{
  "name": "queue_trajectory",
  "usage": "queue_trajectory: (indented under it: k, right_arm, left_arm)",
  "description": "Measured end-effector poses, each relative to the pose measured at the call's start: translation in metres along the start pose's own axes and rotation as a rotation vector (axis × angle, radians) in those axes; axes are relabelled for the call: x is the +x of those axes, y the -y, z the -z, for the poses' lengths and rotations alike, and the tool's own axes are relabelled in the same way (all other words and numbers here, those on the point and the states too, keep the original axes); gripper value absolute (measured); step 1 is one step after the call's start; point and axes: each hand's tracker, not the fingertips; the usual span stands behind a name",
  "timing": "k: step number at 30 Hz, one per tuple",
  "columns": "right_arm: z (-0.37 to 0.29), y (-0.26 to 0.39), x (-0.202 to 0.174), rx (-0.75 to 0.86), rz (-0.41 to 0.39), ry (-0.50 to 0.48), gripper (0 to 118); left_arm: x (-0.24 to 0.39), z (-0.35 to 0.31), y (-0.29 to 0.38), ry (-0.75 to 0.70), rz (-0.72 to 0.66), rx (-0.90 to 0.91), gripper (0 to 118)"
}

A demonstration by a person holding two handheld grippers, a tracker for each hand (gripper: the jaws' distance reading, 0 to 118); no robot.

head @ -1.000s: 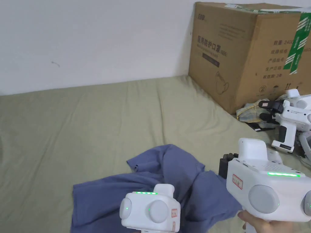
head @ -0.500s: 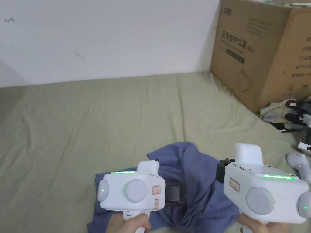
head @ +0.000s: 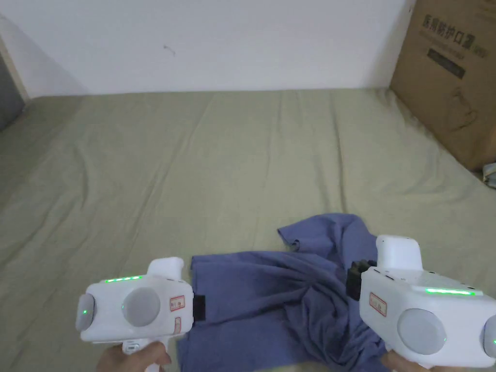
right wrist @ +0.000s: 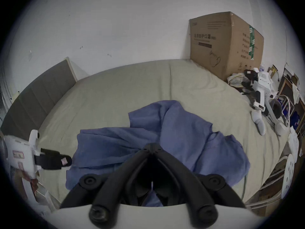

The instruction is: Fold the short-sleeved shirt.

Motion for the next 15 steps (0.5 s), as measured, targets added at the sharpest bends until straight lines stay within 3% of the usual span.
queue_trajectory:
  k: [1,2,5,6,11,14,15]
  right_arm:
    - [0.006,-0.002,-0.001,-0.007,-0.002,-0.002,1]
    - [0.011,-0.004,-0.002,-0.016,-0.006,-0.003,1]
    - [0.023,-0.011,-0.003,-0.022,-0.024,-0.003,1]
    - [0.026,-0.013,-0.003,-0.023,-0.03,-0.001,1]
    - [0.042,-0.016,0.004,-0.043,-0.031,-0.012,1]
    - [0.05,-0.012,0.011,-0.061,-0.012,-0.017,1]
    - [0.053,-0.01,0.013,-0.069,-0.009,-0.012,1]
  left_arm:
    - [-0.003,0.006,-0.013,0.005,-0.015,-0.018,0]
    - [-0.006,0.012,-0.026,0.018,-0.016,-0.041,17]
    - [-0.008,0.032,-0.069,0.061,-0.022,-0.064,90]
    - [-0.006,0.038,-0.082,0.046,-0.021,-0.054,95]
    - [-0.01,0.083,-0.126,-0.056,-0.07,-0.082,92]
    - [-0.005,0.11,-0.113,-0.073,-0.046,-0.239,71]
    - [0.002,0.106,-0.108,-0.156,0.056,-0.172,69]
